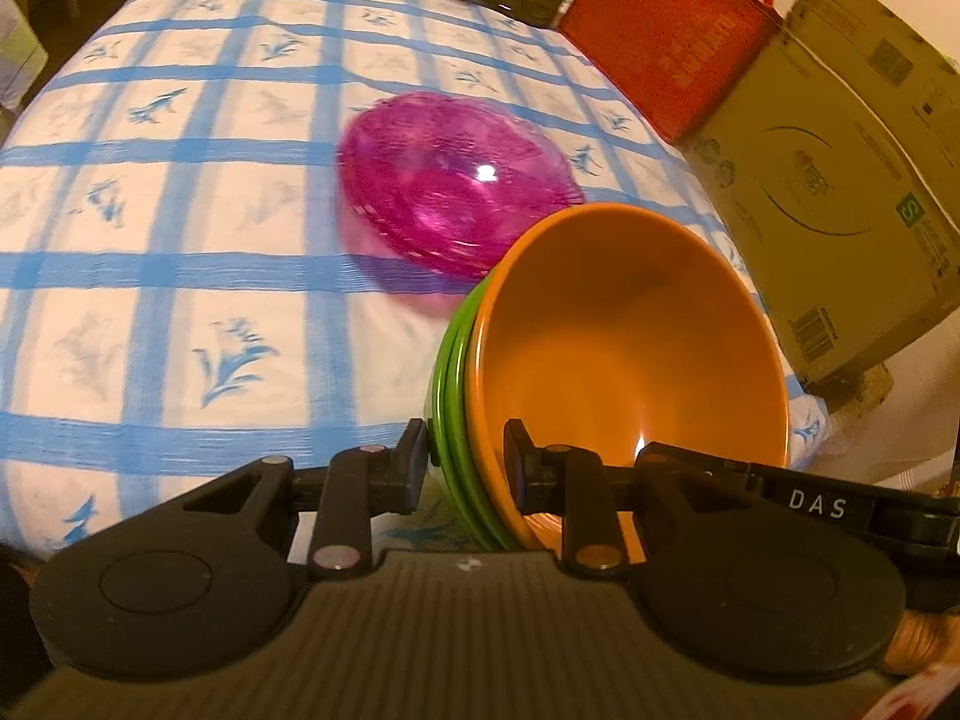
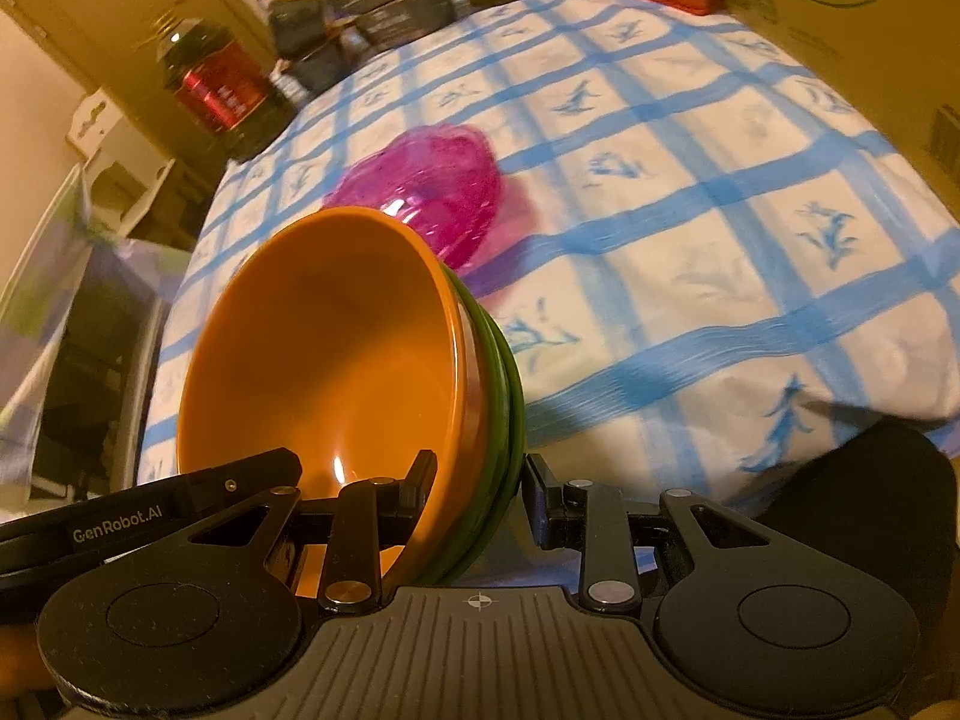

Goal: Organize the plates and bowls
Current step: 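Carry the bowl stack with both tools over the pink plate stack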

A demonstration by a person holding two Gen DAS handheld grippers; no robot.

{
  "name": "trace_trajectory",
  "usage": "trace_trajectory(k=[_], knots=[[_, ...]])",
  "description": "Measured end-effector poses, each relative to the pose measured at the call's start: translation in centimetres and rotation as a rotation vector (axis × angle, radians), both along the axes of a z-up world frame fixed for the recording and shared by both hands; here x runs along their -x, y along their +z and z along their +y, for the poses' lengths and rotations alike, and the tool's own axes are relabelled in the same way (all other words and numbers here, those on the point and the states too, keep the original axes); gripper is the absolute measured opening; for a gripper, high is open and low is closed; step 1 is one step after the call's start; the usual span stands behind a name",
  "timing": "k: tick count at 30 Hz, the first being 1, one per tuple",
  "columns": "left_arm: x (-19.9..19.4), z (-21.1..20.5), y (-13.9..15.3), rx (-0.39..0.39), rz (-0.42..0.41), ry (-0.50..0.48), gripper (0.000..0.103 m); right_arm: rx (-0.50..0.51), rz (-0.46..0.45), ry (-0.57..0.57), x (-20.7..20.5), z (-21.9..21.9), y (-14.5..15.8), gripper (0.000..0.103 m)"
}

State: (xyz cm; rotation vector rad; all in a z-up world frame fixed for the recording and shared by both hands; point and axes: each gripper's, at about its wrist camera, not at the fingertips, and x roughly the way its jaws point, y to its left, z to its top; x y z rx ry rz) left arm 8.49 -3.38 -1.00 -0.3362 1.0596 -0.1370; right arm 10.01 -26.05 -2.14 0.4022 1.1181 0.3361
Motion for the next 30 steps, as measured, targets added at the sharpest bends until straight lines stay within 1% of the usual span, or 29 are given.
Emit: trace_trajectory(k=[7, 14, 19, 30], knots=[[0.5, 1.0, 0.4, 0.000, 0.000, 0.024, 0.023, -0.013, 0.009, 0.009, 0.0, 0.9, 0.1, 0.031], [-0.1, 1.2, 2.6, 0.007, -0.038, 0.022, 0.024, -0.018, -0.025, -0.001, -0.5, 1.1, 2.4, 0.031], [-1.4, 1.2, 4.1, 0.007, -0.064, 0.028, 0.024, -0.025, -0.042, -0.004, -1.7, 1.1, 3.6, 0.031], [-5.9, 1.5, 5.7, -0.001, -0.098, 0.024, 0.023, -0.032, -0.061, -0.012, -5.7, 1.4, 4.7, 0.031]])
